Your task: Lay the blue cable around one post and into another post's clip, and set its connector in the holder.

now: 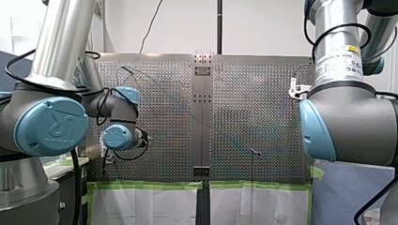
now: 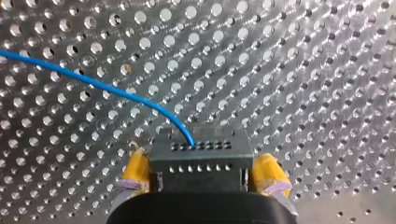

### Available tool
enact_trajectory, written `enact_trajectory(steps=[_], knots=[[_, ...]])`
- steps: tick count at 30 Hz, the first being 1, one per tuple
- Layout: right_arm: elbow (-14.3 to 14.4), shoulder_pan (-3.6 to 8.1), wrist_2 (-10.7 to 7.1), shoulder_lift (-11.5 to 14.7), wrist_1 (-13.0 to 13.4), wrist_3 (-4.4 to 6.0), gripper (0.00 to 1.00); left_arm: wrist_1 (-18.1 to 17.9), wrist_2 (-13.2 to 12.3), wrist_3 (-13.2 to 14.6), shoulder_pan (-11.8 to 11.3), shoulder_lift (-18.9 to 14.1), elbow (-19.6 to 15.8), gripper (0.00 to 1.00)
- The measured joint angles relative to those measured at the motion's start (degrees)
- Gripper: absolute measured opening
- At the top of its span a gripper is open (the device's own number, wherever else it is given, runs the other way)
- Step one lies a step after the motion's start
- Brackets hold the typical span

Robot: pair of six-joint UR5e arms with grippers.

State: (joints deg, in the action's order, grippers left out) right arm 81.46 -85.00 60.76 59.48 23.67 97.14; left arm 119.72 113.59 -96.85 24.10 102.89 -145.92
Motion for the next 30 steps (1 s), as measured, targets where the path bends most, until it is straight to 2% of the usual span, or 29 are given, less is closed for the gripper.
enact_trajectory(steps=[16,30], knots=[[-0.01,0.1,3.68,-0.01,-0.08,0.17,0.99,0.0,0.0,0.14,-0.27,0.03,-0.03,1.0],[-0.02,0.58,10.28,-0.01,-0.54,0.54,0.99,0.0,0.0,0.26,-0.35,0.03,-0.19,1.0]])
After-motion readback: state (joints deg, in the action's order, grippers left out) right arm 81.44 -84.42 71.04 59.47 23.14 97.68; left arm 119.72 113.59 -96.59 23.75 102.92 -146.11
